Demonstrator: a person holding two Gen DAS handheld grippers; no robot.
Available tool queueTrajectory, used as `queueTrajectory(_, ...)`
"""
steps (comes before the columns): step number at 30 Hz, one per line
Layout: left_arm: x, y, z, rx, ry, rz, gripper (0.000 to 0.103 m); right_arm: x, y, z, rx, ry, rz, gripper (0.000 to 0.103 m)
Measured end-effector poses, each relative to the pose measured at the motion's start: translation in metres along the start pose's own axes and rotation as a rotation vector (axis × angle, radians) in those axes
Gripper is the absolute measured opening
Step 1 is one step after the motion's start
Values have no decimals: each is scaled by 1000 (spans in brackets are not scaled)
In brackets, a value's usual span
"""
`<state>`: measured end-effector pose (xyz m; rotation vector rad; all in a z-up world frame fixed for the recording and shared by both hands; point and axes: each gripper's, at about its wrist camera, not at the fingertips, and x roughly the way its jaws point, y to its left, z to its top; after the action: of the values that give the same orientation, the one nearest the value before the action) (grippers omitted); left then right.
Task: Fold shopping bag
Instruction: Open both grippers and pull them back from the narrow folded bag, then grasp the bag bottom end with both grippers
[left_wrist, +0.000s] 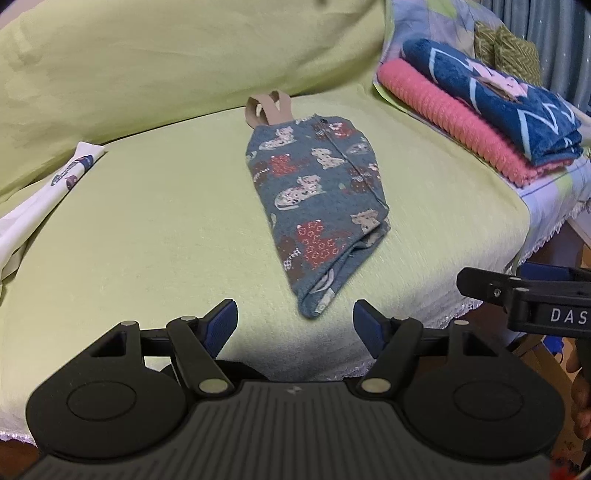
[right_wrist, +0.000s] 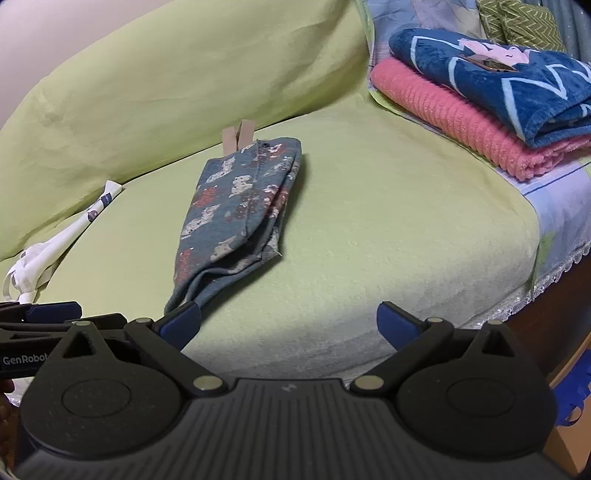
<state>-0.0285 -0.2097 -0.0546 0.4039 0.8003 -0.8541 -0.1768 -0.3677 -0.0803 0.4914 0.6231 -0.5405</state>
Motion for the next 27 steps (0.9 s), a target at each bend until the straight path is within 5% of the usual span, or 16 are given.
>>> queueTrajectory(7, 15, -1, -6, 56, 9, -52, 71, 10, -7, -1, -10, -32, 24, 101)
queueTrajectory(14, 21, -2, -27, 327, -101, -19, 69, 20, 1, -7, -130, -108, 51, 101)
queueTrajectory(18, 33, -11, -41, 592, -147, 41, 69, 31, 21, -19, -410, -172, 34, 100)
queueTrajectory(23, 51, -19, -61, 921, -209, 59, 69, 51, 51, -54, -977, -334, -5, 93)
queueTrajectory(27, 65, -16, -69, 1083, -232, 84, 69, 76, 62, -81, -1365, -443, -5, 81)
